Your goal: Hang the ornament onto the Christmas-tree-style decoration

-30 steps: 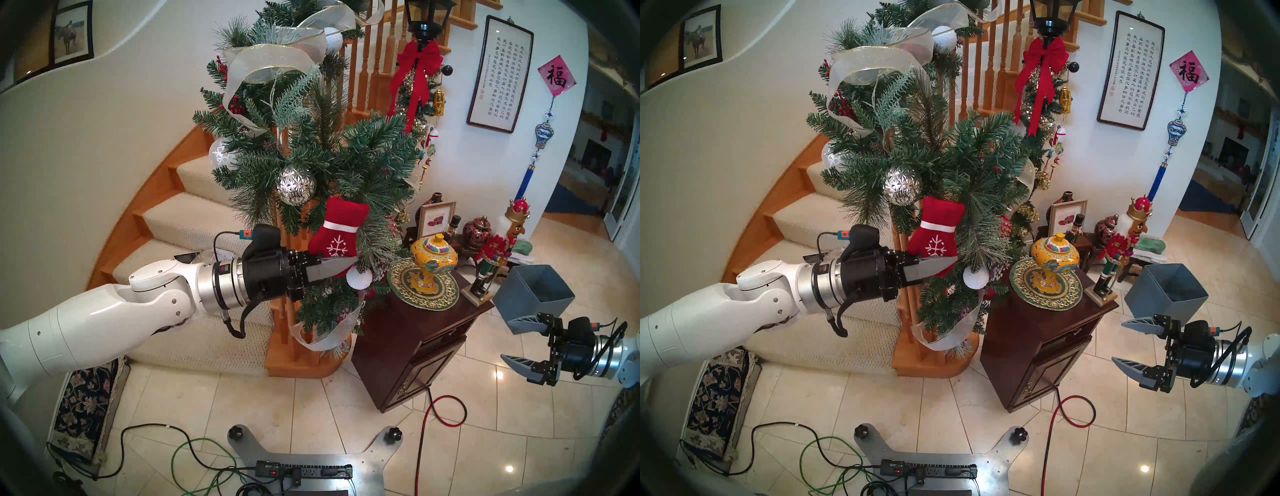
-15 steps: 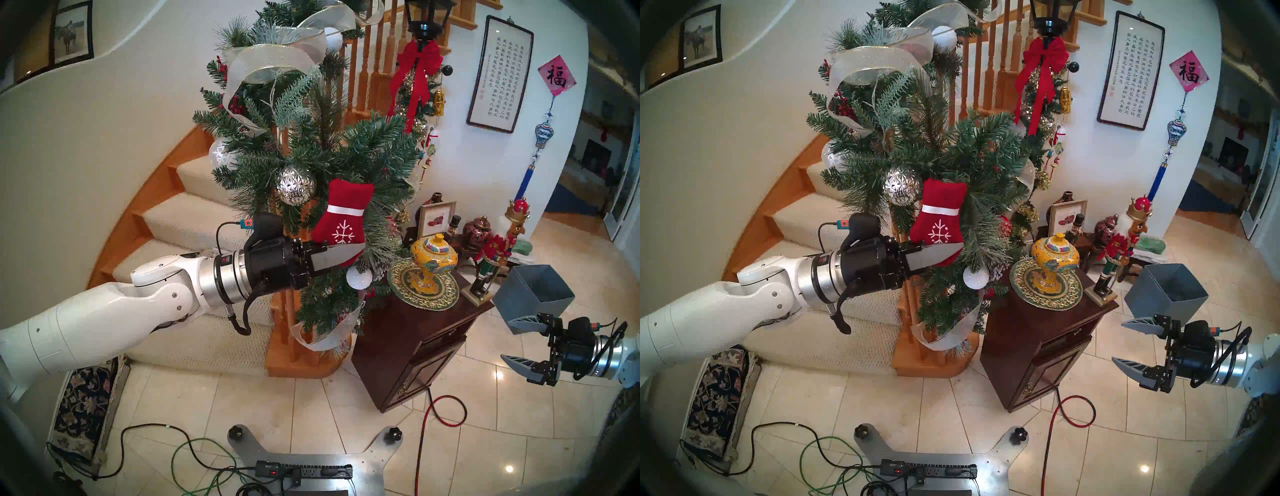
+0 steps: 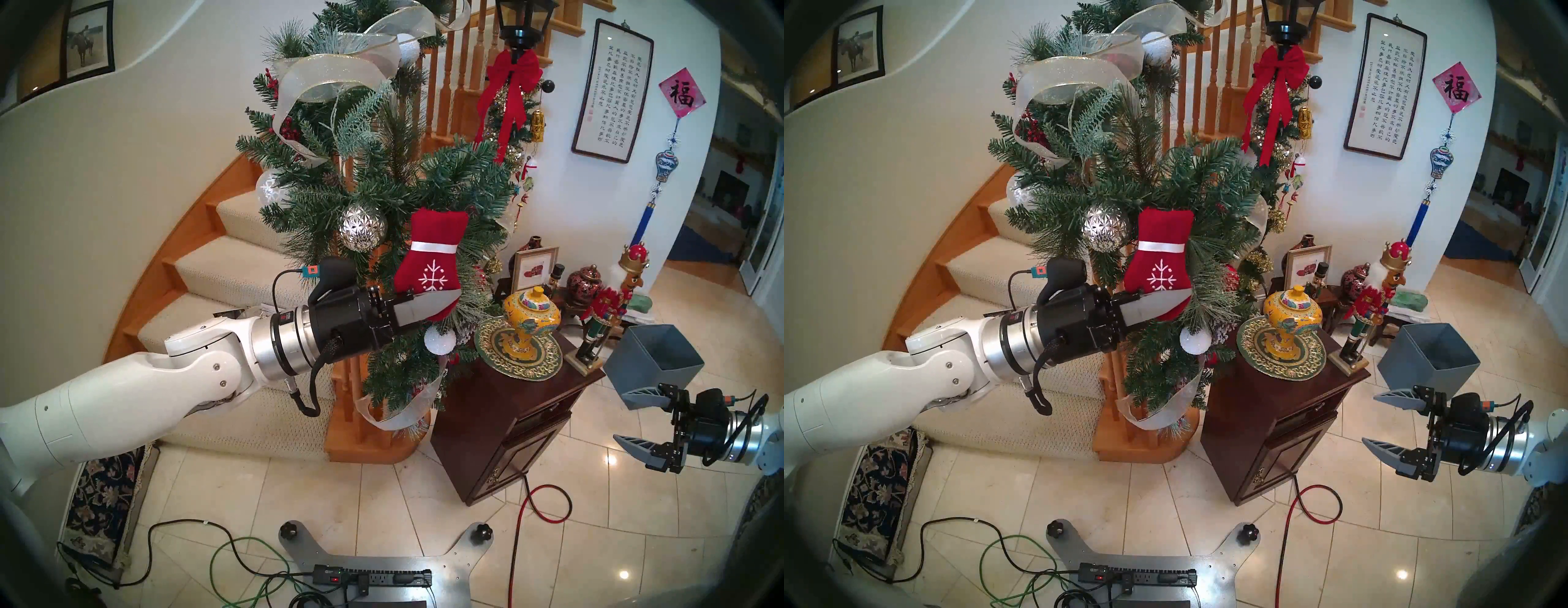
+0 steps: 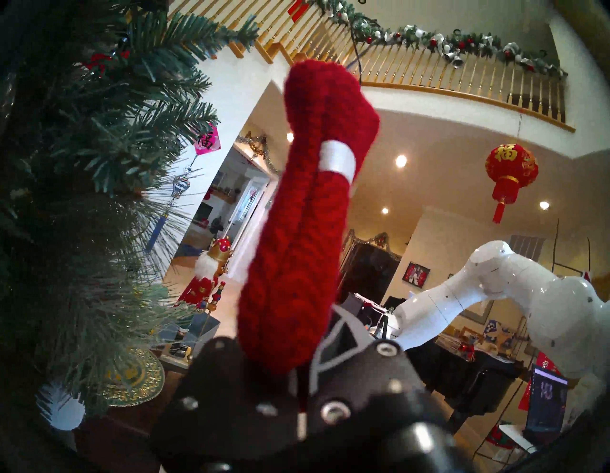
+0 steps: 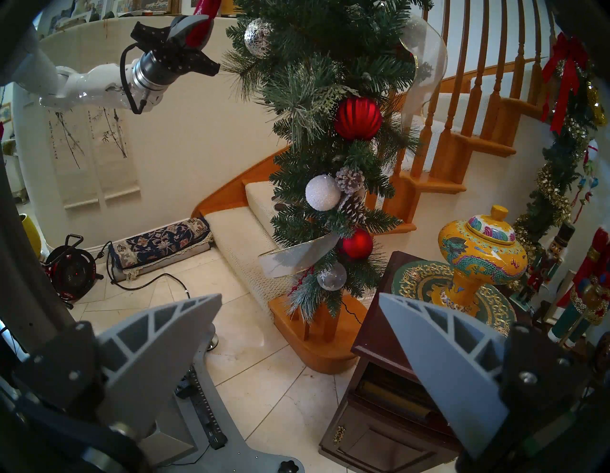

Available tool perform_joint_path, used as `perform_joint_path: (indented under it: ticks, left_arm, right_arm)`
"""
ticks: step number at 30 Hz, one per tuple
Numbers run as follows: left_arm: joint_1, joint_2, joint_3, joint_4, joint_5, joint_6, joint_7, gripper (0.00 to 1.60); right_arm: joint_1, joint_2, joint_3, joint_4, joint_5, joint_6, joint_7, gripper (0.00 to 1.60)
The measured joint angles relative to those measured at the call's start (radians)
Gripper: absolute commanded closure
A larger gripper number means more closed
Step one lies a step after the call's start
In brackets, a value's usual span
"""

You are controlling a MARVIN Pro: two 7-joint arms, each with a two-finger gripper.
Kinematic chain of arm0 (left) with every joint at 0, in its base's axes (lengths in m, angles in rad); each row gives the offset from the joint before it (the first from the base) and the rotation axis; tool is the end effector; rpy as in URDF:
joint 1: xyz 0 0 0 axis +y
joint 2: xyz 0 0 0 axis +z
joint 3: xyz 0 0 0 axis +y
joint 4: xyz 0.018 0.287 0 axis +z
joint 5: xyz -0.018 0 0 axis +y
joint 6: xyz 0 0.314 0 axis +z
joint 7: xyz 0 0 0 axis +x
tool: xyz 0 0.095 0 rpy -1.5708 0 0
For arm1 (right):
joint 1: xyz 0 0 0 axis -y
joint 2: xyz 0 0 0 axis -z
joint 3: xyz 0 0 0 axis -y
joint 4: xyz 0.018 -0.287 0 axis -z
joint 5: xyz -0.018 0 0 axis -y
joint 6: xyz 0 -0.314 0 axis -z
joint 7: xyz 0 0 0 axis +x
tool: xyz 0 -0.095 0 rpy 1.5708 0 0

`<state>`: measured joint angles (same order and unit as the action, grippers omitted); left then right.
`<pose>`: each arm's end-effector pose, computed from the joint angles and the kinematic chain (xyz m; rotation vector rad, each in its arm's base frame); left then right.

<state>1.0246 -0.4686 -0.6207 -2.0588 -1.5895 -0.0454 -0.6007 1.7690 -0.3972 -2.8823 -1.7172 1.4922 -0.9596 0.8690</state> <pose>0.3227 -0.0627 -0.1343 1.2903 -0.5926 1.1019 0.1779 -0.2928 -0.2059 -1.9896 -1.0248 -1.4523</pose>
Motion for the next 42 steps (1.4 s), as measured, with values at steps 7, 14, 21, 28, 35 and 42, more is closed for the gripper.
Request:
perform_joint_path:
  ticks: [7,14,21,28,35,42]
  left_arm:
    - [0.004,-0.004,-0.005,-0.019,-0.030,-0.001,0.046,1.60]
    - [-0.002,-0.013,-0.013,-0.036,-0.044,0.002,0.097,1.60]
    - [-0.017,-0.028,-0.018,-0.049,-0.047,0.024,0.145,1.60]
    - [-0.035,-0.050,-0.024,-0.059,-0.054,0.057,0.191,1.60]
    - [-0.054,-0.076,-0.036,-0.060,-0.073,0.085,0.232,1.60]
    - [-0.067,-0.105,-0.048,-0.046,-0.105,0.105,0.267,1.60]
  right_arm:
    - [0.000,0.000,0.000,0.000,0.001,0.000,0.000,0.00]
    - [0.000,0.000,0.000,0.001,0.002,0.000,0.000,0.00]
    - [0.000,0.000,0.000,0.001,0.003,0.000,0.000,0.00]
    - [0.000,0.000,0.000,0.001,0.004,0.000,0.000,0.00]
    - [0.000,0.000,0.000,0.001,0.004,0.000,0.000,0.00]
    - [0.000,0.000,0.000,0.001,0.004,0.000,0.000,0.00]
